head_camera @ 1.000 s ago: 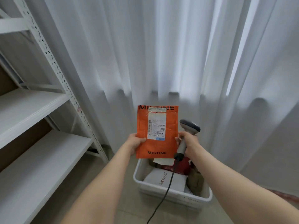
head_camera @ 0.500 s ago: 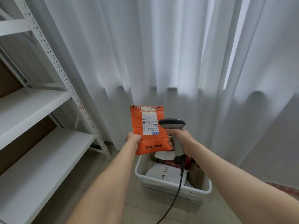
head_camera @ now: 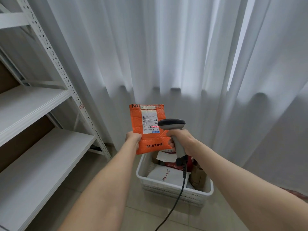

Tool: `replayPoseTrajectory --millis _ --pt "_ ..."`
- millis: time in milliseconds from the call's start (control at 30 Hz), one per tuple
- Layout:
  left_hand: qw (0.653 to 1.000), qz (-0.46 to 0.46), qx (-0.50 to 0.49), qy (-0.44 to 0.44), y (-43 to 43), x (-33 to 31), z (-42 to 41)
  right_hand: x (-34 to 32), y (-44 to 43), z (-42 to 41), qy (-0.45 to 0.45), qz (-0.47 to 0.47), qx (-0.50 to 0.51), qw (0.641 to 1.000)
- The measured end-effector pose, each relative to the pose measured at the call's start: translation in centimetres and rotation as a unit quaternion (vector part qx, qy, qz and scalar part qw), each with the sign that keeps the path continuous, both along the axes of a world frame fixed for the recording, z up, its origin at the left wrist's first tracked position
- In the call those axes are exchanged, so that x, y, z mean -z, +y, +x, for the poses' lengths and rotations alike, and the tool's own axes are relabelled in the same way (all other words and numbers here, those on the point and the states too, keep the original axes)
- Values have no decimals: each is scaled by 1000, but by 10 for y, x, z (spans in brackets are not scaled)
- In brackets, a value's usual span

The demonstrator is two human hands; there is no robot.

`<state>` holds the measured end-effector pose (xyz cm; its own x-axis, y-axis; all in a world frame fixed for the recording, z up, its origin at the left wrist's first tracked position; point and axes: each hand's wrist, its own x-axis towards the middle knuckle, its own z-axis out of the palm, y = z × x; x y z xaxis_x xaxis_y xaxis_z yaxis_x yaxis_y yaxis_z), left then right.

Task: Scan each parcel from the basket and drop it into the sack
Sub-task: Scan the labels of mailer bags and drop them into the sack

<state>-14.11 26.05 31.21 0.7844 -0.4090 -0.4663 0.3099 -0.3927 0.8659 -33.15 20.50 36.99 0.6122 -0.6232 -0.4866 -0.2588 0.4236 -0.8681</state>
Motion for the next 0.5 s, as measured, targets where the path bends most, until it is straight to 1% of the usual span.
replayPoseTrajectory --millis 300,400,500 --pt "1000 5 -9 3 6 2 9 -1 9 8 4 4 4 1000" --pt "1000 3 -8 8 13 1 12 5 9 15 -5 5 37 999" --pt "1000 0 -3 18 25 2 21 13 13 23 -22 14 91 995"
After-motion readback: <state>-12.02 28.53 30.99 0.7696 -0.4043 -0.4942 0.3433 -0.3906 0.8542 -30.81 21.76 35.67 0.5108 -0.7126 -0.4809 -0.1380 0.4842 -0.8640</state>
